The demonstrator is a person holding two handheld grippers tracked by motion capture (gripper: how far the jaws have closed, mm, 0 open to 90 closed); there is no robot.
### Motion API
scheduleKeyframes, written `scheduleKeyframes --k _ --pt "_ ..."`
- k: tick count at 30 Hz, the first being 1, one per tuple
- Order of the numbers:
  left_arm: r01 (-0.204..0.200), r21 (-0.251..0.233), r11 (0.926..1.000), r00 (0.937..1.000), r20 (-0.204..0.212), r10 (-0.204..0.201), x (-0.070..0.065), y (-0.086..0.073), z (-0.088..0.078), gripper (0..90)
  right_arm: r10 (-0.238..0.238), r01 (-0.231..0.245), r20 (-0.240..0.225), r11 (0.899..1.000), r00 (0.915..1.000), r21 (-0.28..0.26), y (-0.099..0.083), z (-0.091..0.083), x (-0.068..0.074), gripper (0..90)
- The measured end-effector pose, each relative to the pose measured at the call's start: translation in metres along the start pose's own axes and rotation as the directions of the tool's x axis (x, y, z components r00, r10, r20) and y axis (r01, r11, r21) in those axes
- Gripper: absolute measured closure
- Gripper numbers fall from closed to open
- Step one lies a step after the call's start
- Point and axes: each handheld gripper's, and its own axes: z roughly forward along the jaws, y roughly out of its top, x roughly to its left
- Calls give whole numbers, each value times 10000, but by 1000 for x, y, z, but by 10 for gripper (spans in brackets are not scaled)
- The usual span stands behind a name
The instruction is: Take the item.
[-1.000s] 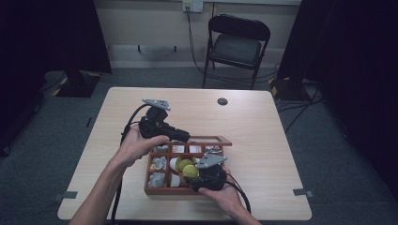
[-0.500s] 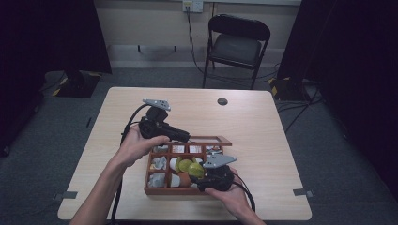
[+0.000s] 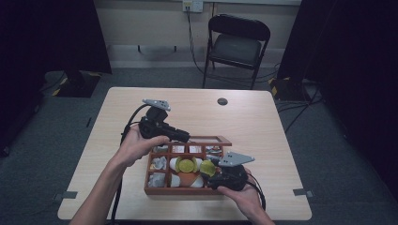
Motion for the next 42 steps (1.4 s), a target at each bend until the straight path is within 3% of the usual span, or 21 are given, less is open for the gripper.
scheduleKeyframes --k 20,37,42 --pt "15 65 10000 10000 41 -15 0 -1 0 811 469 -447 728 9985 9962 -309 -8 -18 -31 377" --pt "60 100 9999 10000 -27 -60 -1 -1 0 810 988 -930 1481 9946 9840 -454 -15 -32 -67 377" --pt "58 123 9999 10000 -50 -57 -2 -1 1 810 1060 -1004 1576 9940 9818 -431 -16 -33 -71 377"
